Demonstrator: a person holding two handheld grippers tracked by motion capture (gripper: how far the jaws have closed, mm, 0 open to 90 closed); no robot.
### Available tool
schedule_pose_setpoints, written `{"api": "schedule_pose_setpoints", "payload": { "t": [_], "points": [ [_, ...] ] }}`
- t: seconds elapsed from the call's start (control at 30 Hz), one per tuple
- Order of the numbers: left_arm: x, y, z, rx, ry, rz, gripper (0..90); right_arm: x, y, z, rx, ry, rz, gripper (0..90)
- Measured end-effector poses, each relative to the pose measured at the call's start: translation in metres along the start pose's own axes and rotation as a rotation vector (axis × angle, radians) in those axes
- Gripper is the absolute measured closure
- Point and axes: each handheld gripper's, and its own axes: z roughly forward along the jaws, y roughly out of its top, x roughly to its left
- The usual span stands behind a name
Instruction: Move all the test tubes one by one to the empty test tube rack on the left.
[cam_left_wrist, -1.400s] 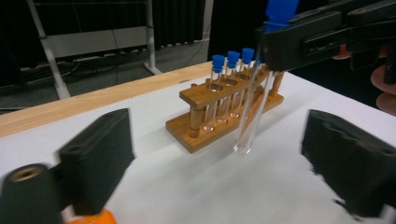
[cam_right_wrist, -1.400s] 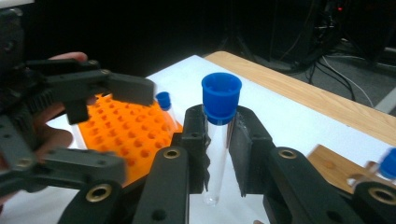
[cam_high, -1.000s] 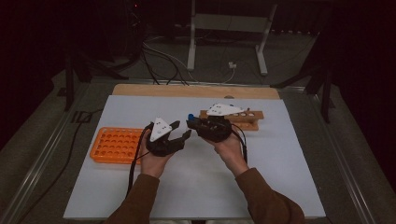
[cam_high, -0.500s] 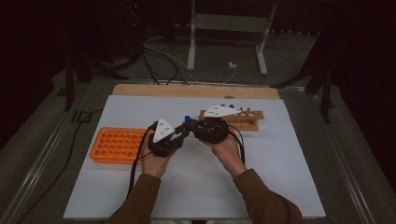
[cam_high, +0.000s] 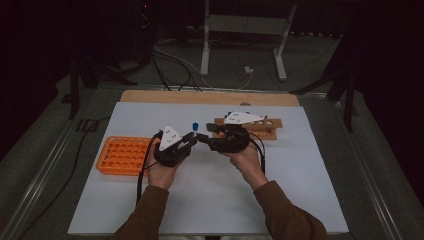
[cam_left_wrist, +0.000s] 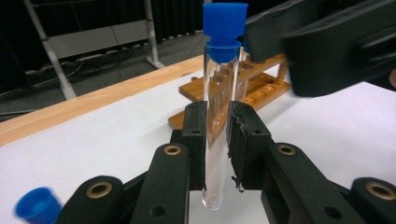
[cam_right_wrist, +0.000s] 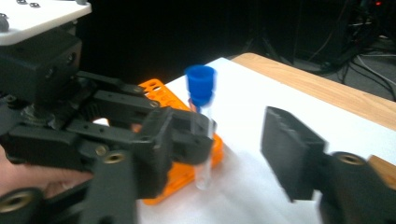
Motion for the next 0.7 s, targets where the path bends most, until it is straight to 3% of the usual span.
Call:
{"api": "schedule_pose_setpoints", "payload": {
  "t": [0.23, 0.5, 0.7],
  "points": [
    [0.011, -0.005, -0.007, -0.003, 0.012, -0.015, 78.3, -0.005, -0.005, -0.007, 0.006, -0.073, -0.027, 15.7],
    [0.023, -0.014, -0.015, -0.013, 0.03, -0.031, 78.3, -0.015, -0.012, -0.019, -0.005, -0.122, -0.009, 4.2],
    [0.031, -0.024, -0.019, -0.019, 0.07, -0.052, 78.3, -0.024, -0.017, -0.03, -0.021, -0.139, 0.006, 2.4]
  ]
}}
